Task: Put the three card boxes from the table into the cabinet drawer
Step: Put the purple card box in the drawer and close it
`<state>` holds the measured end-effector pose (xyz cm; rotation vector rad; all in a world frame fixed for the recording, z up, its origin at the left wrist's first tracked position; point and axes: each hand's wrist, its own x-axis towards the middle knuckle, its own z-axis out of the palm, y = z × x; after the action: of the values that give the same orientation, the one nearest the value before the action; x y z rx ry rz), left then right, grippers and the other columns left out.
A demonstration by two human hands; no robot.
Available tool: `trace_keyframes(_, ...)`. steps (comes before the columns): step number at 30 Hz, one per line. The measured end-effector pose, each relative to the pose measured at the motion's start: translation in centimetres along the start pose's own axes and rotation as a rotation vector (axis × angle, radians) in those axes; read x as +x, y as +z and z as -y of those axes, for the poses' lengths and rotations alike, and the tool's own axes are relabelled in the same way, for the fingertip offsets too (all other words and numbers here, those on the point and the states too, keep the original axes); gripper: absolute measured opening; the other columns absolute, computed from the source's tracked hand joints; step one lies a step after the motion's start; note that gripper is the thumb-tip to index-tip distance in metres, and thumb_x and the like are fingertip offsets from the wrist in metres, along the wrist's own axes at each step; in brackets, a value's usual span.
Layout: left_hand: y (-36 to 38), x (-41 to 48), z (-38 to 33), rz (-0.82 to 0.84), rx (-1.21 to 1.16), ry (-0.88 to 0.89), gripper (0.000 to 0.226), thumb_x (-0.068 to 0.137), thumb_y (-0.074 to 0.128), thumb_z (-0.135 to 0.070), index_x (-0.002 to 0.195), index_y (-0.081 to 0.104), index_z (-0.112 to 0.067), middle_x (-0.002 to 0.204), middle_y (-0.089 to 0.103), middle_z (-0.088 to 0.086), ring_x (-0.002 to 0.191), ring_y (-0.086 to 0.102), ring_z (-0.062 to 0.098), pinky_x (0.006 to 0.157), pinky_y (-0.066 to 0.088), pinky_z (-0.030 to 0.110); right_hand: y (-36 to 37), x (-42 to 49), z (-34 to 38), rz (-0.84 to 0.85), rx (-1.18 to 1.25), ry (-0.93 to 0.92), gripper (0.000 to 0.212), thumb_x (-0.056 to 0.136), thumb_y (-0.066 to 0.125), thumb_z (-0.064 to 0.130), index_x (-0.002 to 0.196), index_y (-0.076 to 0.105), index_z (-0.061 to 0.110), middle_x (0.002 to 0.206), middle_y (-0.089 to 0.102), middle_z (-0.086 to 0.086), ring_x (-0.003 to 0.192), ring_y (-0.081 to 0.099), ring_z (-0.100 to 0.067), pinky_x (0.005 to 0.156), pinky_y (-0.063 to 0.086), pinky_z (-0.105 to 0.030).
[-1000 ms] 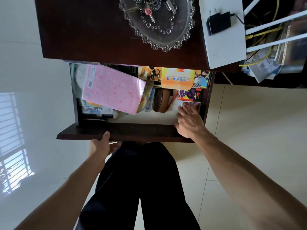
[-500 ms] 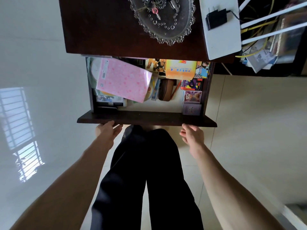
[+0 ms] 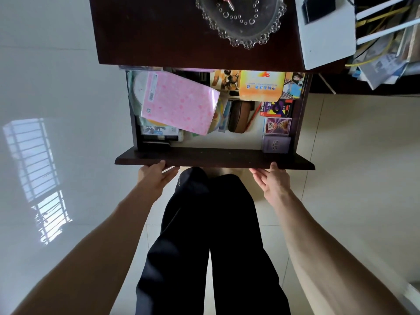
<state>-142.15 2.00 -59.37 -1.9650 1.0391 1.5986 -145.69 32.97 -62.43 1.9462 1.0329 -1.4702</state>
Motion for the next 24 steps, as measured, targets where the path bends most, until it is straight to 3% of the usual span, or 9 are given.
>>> trace_keyframes(2, 0.1, 0.0, 0.1, -0.018, 0.016, 0.012, 0.031, 0.096, 0.051, -0.004, 0.125, 0.048, 0.008, 0.112, 0.069, 0.026, 0.09, 0.074, 0.036, 0.082, 0.062, 0.039, 0.2, 0.0, -0.1, 0.03, 0.03, 0.0, 0.034, 0.11, 0.033, 0.029, 0.095, 0.063, 0.021, 0.109, 0.066, -0.024, 0.092, 0.073, -0.033, 0.077, 0.063, -0.037)
trace_keyframes(4, 0.2, 0.1, 0.3, -0.041, 0.016, 0.026, 0.031, 0.096, 0.052, -0.003, 0.124, 0.048, 0.008, 0.112, 0.068, 0.026, 0.092, 0.073, 0.037, 0.083, 0.061, 0.039, 0.1, -0.2, 0.1, 0.027, 0.027, 0.024, 0.032, 0.109, 0.034, 0.028, 0.105, 0.063, 0.016, 0.105, 0.067, -0.026, 0.1, 0.073, -0.036, 0.068, 0.066, -0.037)
trace_keyframes(6, 0.2, 0.2, 0.4, -0.057, -0.001, 0.033, 0.029, 0.096, 0.053, -0.003, 0.123, 0.05, 0.007, 0.113, 0.068, 0.025, 0.092, 0.073, 0.038, 0.087, 0.059, 0.039, 0.0, -0.5, 0.1, 0.006, 0.014, 0.026, 0.029, 0.108, 0.041, 0.03, 0.095, 0.061, 0.013, 0.085, 0.076, -0.023, 0.086, 0.078, -0.038, 0.053, 0.063, -0.034)
trace_keyframes(8, 0.2, 0.2, 0.5, -0.057, -0.018, 0.038, 0.025, 0.095, 0.054, -0.003, 0.119, 0.052, 0.004, 0.11, 0.069, 0.023, 0.089, 0.074, 0.036, 0.082, 0.061, 0.037, -0.1, -0.8, 0.1, -0.013, 0.004, 0.005, 0.023, 0.107, 0.047, 0.028, 0.091, 0.06, 0.017, 0.075, 0.076, -0.023, 0.075, 0.079, -0.036, 0.05, 0.06, -0.032)
trace_keyframes(11, 0.1, 0.2, 0.5, -0.066, -0.023, 0.043, 0.015, 0.095, 0.055, -0.004, 0.109, 0.054, 0.001, 0.103, 0.072, 0.021, 0.082, 0.076, 0.033, 0.071, 0.063, 0.031, 0.0, -1.0, 0.0, -0.021, 0.018, -0.01, 0.018, 0.106, 0.049, 0.027, 0.093, 0.059, 0.02, 0.084, 0.073, -0.023, 0.073, 0.079, -0.035, 0.05, 0.059, -0.03)
trace_keyframes(15, 0.1, 0.2, 0.1, -0.077, 0.01, 0.028, 0.009, 0.095, 0.055, -0.005, 0.103, 0.056, 0.0, 0.098, 0.073, 0.02, 0.079, 0.076, 0.03, 0.069, 0.063, 0.031, 0.0, -1.2, 0.1, -0.013, 0.022, 0.0, 0.018, 0.107, 0.048, 0.027, 0.096, 0.059, 0.017, 0.091, 0.072, -0.024, 0.073, 0.079, -0.036, 0.05, 0.06, -0.029)
trace_keyframes(20, 0.0, 0.2, 0.1, -0.07, 0.018, 0.03, 0.013, 0.094, 0.055, -0.004, 0.104, 0.057, 0.004, 0.1, 0.072, 0.023, 0.078, 0.076, 0.031, 0.064, 0.063, 0.029, -0.2, -1.0, 0.1, 0.003, 0.011, -0.02, 0.018, 0.108, 0.045, 0.024, 0.122, 0.056, 0.022, 0.104, 0.07, -0.027, 0.076, 0.079, -0.036, 0.051, 0.06, -0.029)
trace_keyframes(24, 0.2, 0.0, 0.1, -0.061, 0.011, 0.035, 0.009, 0.094, 0.055, -0.003, 0.101, 0.056, 0.003, 0.099, 0.071, 0.024, 0.078, 0.076, 0.031, 0.064, 0.063, 0.029, -0.1, -1.0, 0.3, -0.001, 0.008, -0.03, 0.015, 0.107, 0.046, 0.025, 0.11, 0.059, 0.019, 0.105, 0.07, -0.027, 0.076, 0.078, -0.037, 0.05, 0.059, -0.029)
